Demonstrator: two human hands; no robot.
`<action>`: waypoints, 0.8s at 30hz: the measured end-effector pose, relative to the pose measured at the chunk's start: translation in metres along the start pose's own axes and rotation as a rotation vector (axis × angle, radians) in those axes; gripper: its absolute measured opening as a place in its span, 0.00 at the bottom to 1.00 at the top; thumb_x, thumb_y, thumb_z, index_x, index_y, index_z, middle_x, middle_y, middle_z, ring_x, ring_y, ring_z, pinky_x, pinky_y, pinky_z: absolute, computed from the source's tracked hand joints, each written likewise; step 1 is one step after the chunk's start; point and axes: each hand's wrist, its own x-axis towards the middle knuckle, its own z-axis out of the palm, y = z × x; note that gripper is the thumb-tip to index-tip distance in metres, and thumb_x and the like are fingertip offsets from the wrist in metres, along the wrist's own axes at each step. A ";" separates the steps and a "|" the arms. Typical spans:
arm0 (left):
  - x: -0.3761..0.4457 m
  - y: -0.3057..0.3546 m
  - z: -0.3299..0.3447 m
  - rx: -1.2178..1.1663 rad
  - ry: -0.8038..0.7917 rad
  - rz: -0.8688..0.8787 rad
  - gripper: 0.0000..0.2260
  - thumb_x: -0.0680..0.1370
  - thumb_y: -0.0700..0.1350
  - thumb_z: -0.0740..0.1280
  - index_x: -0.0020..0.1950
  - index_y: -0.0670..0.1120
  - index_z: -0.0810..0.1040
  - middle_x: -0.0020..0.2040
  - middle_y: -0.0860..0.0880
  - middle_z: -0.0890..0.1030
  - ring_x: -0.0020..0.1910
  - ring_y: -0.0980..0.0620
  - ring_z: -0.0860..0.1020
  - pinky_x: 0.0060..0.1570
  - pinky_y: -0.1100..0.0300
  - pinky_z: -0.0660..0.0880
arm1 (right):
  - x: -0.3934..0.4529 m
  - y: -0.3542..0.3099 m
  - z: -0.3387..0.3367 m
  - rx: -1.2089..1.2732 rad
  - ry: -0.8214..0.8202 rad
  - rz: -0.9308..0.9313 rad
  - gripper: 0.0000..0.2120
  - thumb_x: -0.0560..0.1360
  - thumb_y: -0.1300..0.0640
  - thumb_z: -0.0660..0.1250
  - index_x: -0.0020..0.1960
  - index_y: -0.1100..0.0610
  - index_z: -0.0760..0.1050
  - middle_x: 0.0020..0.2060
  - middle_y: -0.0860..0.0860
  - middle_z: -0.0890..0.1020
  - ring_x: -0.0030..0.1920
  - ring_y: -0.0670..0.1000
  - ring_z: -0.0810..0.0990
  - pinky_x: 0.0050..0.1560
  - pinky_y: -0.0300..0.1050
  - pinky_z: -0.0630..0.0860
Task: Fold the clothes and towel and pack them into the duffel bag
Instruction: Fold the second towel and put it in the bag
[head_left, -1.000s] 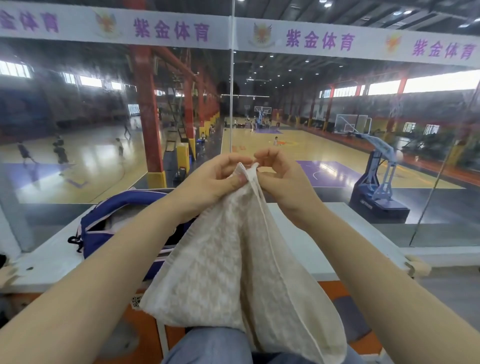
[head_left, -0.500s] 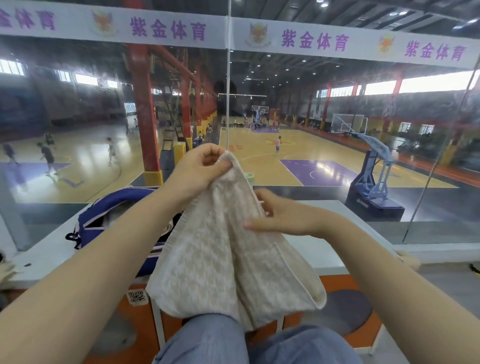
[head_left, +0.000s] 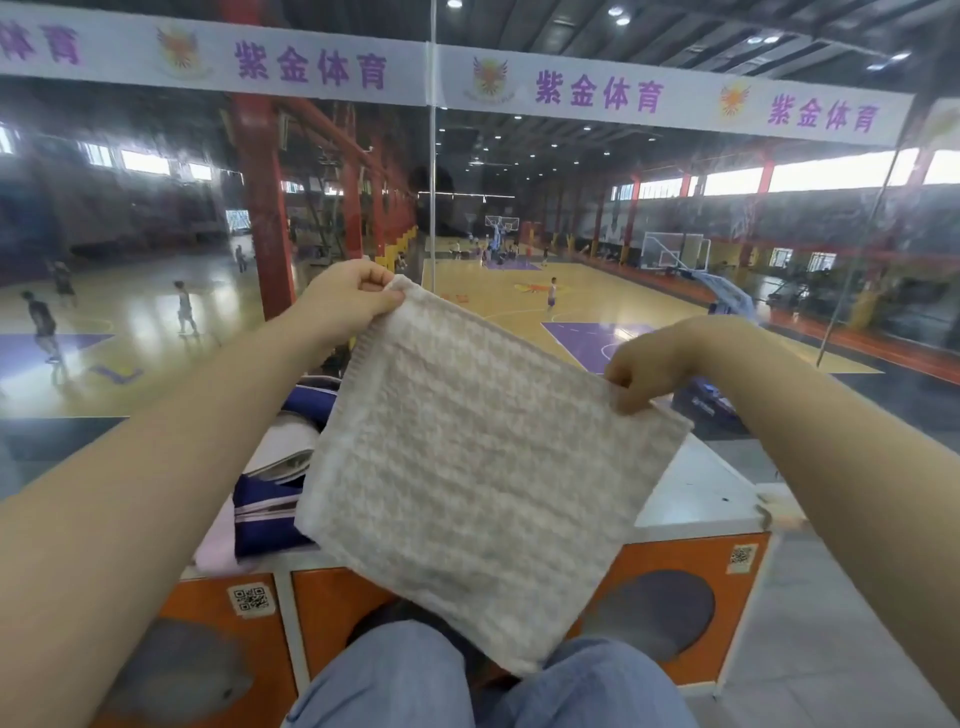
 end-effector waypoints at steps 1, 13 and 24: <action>0.007 0.001 0.002 0.022 0.025 0.003 0.01 0.78 0.45 0.68 0.48 0.49 0.79 0.44 0.52 0.80 0.42 0.56 0.76 0.37 0.61 0.70 | -0.001 0.002 -0.009 -0.043 0.034 0.046 0.10 0.76 0.54 0.64 0.36 0.48 0.74 0.32 0.45 0.75 0.35 0.48 0.72 0.39 0.42 0.70; 0.080 0.025 0.041 -0.165 0.288 0.012 0.02 0.81 0.42 0.61 0.53 0.48 0.72 0.52 0.46 0.80 0.40 0.51 0.82 0.32 0.63 0.78 | 0.013 0.055 -0.058 -0.017 0.814 0.395 0.12 0.76 0.71 0.62 0.58 0.69 0.75 0.52 0.64 0.79 0.53 0.63 0.79 0.56 0.54 0.75; -0.039 -0.085 0.115 -0.190 0.039 -0.060 0.04 0.81 0.43 0.62 0.47 0.50 0.72 0.44 0.46 0.81 0.44 0.48 0.81 0.50 0.47 0.79 | 0.011 0.058 0.090 -0.084 0.391 0.352 0.08 0.74 0.67 0.62 0.51 0.62 0.76 0.49 0.57 0.80 0.44 0.57 0.75 0.46 0.44 0.73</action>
